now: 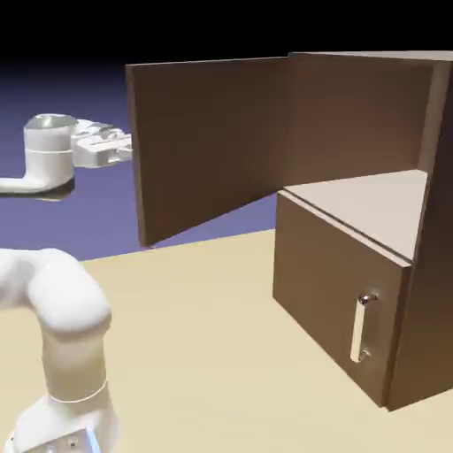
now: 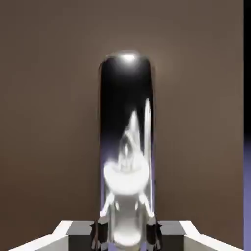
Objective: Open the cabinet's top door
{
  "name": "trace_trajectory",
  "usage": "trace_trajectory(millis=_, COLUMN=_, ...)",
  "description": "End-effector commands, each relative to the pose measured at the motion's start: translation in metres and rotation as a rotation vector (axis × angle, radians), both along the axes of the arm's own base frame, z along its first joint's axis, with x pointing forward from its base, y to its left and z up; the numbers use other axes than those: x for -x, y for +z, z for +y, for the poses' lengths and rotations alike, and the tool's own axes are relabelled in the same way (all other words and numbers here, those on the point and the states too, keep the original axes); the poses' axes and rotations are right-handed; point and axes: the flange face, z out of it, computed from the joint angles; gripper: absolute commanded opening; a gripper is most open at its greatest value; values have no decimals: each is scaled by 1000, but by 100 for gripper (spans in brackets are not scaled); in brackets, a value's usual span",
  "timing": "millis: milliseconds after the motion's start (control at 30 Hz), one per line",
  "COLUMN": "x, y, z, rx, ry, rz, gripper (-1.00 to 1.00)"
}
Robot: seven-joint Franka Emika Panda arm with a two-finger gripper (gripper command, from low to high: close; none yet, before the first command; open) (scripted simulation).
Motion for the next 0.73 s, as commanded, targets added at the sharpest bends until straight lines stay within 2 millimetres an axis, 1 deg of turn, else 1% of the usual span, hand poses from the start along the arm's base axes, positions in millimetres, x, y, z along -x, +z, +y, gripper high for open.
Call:
trace_trajectory(millis=0, x=1, y=0, z=10, rx=0, ry=-23, rz=0, gripper=-100)
trace_trajectory(millis=133, x=3, y=0, z=48, rx=0, ry=-106, rz=0, gripper=-100)
trace_trajectory(millis=300, x=1, y=0, z=90, rx=0, ry=-198, rz=0, gripper=-100)
trace_trajectory(millis=533, x=-7, y=0, z=144, rx=0, ry=-319, rz=0, gripper=-100)
trace_trajectory(millis=700, x=-16, y=0, z=178, rx=-1, ry=-396, rz=0, gripper=-100)
